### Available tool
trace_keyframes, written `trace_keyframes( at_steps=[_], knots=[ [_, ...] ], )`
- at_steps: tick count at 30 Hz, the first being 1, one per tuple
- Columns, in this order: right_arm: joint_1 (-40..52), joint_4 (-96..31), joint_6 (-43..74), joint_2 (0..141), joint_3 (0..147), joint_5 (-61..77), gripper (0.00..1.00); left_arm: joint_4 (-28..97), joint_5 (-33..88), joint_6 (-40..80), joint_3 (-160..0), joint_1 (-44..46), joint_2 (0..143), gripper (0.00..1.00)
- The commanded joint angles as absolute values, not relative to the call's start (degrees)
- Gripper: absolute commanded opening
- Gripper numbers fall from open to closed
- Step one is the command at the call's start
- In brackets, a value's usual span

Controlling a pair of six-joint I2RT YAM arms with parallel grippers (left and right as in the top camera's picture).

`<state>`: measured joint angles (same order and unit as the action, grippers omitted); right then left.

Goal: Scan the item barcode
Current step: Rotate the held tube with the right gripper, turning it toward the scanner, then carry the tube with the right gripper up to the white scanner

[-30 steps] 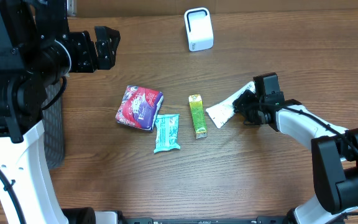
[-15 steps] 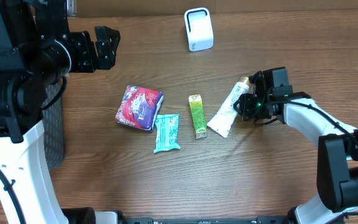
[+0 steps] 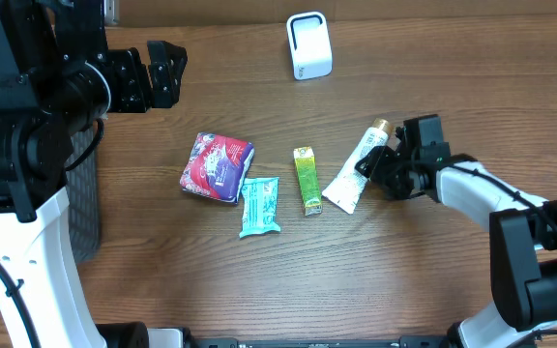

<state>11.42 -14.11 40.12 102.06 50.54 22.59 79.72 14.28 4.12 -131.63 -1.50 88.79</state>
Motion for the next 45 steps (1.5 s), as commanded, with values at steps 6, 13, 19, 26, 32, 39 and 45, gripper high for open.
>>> trace_keyframes(
  at_steps=[6, 13, 19, 26, 32, 39, 45],
  knots=[
    [13.8, -4.4, 49.1, 102.7, 44.5, 20.5, 0.54, 79.5, 14.2, 3.2, -132.2, -1.6, 88.9, 1.0],
    [14.9, -3.1, 49.7, 102.7, 44.3, 18.1, 0.09, 79.5, 14.2, 3.2, -132.2, -1.6, 88.9, 1.0],
    [14.1, -3.0, 47.2, 102.3, 44.8, 22.5, 0.04, 79.5, 14.2, 3.2, -132.2, -1.6, 88.9, 1.0],
    [10.9, -4.3, 26.5, 97.4, 47.7, 40.5, 0.04, 79.5, 14.2, 3.2, -132.2, -1.6, 88.9, 1.0],
    [10.0, -18.2, 15.2, 91.8, 53.3, 43.2, 0.04, 79.5, 14.2, 3.2, -132.2, -1.6, 88.9, 1.0],
    [10.8, -42.0, 0.1, 89.0, 67.4, 43.1, 0.04, 79.5, 14.2, 3.2, -132.2, -1.6, 88.9, 1.0],
    [11.3, -52.7, -1.6, 89.0, 79.2, 43.9, 0.04, 79.5, 14.2, 3.2, -132.2, -1.6, 88.9, 1.0]
  ],
)
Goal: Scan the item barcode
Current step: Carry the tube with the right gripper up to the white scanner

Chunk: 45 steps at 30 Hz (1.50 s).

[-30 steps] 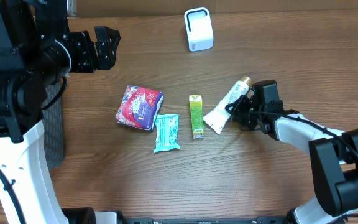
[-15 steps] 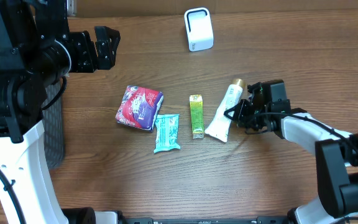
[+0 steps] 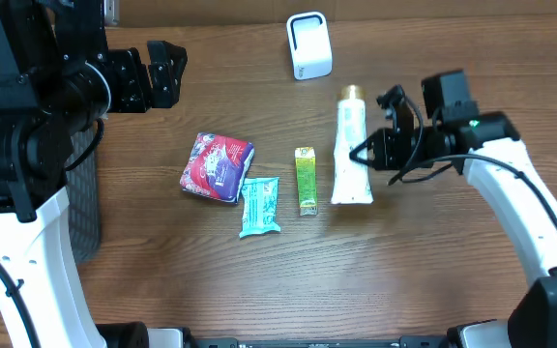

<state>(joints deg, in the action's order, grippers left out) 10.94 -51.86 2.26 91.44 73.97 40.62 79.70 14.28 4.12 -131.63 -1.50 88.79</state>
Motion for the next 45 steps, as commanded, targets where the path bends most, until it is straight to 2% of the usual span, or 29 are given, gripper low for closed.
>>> trace_keyframes(
  at_steps=[1, 11, 14, 16, 20, 25, 27, 33, 39, 45],
  knots=[
    [11.3, -54.3, -1.6, 89.0, 81.3, 43.8, 0.04, 79.5, 14.2, 3.2, -132.2, -1.6, 88.9, 1.0],
    [11.3, -59.7, -1.6, 89.1, 91.0, 44.8, 0.04, 79.5, 14.2, 3.2, -132.2, -1.6, 88.9, 1.0],
    [11.9, -58.6, -1.5, 89.3, 91.0, 39.6, 0.04, 79.5, 14.2, 3.2, -132.2, -1.6, 88.9, 1.0],
    [13.6, -56.7, -0.7, 89.4, 91.0, 31.2, 0.04, 79.5, 14.2, 3.2, -132.2, -1.6, 88.9, 1.0],
    [20.3, -48.6, 4.6, 90.0, 90.3, 4.7, 0.04, 79.5, 14.2, 3.2, -132.2, -1.6, 88.9, 1.0],
    [28.3, -36.1, 2.7, 92.9, 90.1, -23.5, 0.04, 79.5, 14.2, 3.2, -132.2, -1.6, 88.9, 1.0],
    [29.7, -30.8, -1.8, 94.9, 90.1, -29.9, 0.04, 79.5, 14.2, 3.2, -132.2, -1.6, 88.9, 1.0],
    [30.5, -14.3, -24.9, 104.1, 90.1, -36.8, 0.04, 79.5, 14.2, 3.2, -132.2, -1.6, 88.9, 0.99],
    [30.5, 1.8, -36.6, 113.2, 90.1, -47.0, 0.04, 79.5, 14.2, 3.2, -132.2, -1.6, 88.9, 1.0],
    [29.9, 14.6, -49.9, 120.6, 90.1, -48.4, 0.04, 79.5, 14.2, 3.2, -132.2, -1.6, 88.9, 1.0]
  ],
)
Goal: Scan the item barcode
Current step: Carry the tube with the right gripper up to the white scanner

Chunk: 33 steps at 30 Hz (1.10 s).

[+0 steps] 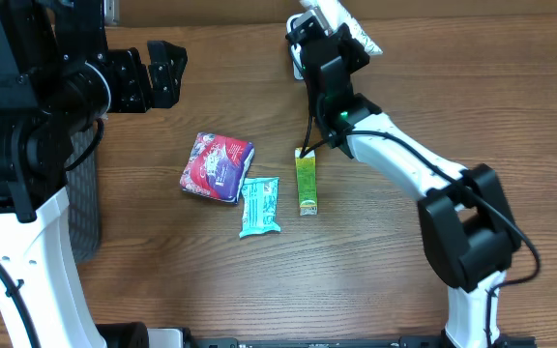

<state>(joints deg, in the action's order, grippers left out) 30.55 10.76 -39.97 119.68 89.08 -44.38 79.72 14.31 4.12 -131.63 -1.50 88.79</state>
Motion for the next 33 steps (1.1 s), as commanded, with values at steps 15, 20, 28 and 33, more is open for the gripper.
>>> trace_keyframes(
  at_steps=[15, 20, 28, 33],
  knots=[
    [28.1, 29.7, -67.3, 132.8, 90.1, -42.6, 0.04, 79.5, 14.2, 3.2, -132.2, -1.6, 88.9, 1.0],
    [27.1, 30.5, -66.0, 132.8, 90.1, -38.0, 0.04, 79.5, 14.2, 3.2, -132.2, -1.6, 88.9, 1.0],
    [25.8, 30.0, -63.4, 132.8, 90.1, -40.3, 0.04, 79.5, 14.2, 3.2, -132.2, -1.6, 88.9, 0.99],
    [26.1, 30.0, -62.0, 132.8, 90.1, -40.5, 0.04, 79.5, 14.2, 3.2, -132.2, -1.6, 88.9, 1.0]
  ],
)
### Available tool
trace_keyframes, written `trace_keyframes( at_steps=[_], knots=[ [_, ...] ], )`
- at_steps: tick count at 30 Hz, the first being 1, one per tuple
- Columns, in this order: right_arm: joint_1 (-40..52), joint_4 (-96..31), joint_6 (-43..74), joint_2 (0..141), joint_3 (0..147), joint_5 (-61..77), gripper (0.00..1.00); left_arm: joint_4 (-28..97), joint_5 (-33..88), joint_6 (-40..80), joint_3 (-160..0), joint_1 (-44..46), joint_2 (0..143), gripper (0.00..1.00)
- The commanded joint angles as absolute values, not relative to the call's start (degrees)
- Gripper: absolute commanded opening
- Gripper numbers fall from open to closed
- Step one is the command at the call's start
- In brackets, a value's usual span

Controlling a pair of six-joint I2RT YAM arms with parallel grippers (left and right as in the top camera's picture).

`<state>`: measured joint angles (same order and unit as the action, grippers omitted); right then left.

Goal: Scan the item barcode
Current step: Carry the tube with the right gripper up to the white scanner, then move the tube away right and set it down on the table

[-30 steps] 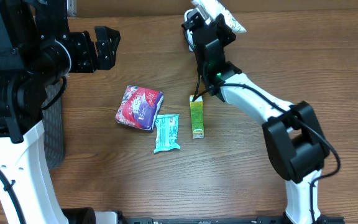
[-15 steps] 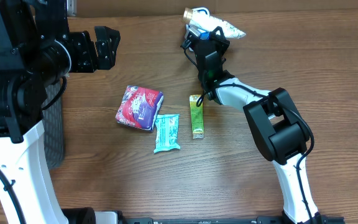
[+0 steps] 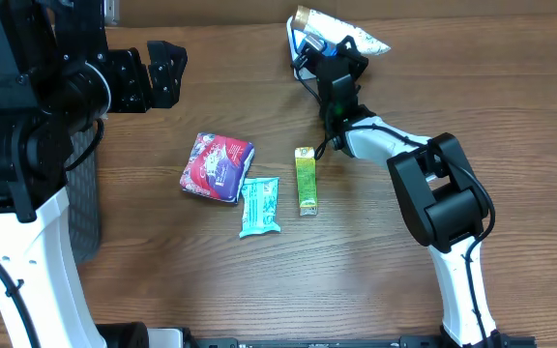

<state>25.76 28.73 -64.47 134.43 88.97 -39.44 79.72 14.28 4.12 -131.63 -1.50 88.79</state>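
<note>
My right gripper [image 3: 340,46] is shut on a white tube [image 3: 361,41] with a gold cap, held level near the table's far edge. The tube lies across the white barcode scanner [image 3: 294,46], cap end pointing left. Gripper and tube cover most of the scanner, so only its left edge shows. Whether a barcode faces the scanner cannot be seen. My left gripper [image 3: 149,77] hangs open at the far left, away from all items.
Three more items lie mid-table: a red and purple packet [image 3: 218,166], a teal packet [image 3: 259,206] and a narrow green box [image 3: 306,180]. The right arm stretches from the front right up to the scanner. A dark bin [image 3: 83,193] stands at the left edge.
The right gripper has turned the tube over the scanner: it now lies more level, with its gold cap at the left and its flat end at the right. The left arm is unchanged.
The right gripper was first down on the tube where it lay right of the green box. Then it held the tube lifted, upright in view, beside the box. After that it had the tube at the scanner, and now holds it there turned level.
</note>
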Motion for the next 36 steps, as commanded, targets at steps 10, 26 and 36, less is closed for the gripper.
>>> trace_keyframes(
  at_steps=[10, 26, 36],
  knots=[
    [31.0, 22.8, -54.7, 125.1, 90.1, -42.3, 0.04, 79.5, 14.2, 3.2, -132.2, -1.6, 88.9, 1.0],
    [15.0, -40.4, 2.6, 85.8, 90.1, 18.9, 0.04, 79.5, 14.2, 3.2, -132.2, -1.6, 88.9, 1.0],
    [-6.4, -58.6, 14.9, 88.8, 88.0, 21.3, 0.04, 79.5, 14.2, 3.2, -132.2, -1.6, 88.9, 0.99]
  ],
)
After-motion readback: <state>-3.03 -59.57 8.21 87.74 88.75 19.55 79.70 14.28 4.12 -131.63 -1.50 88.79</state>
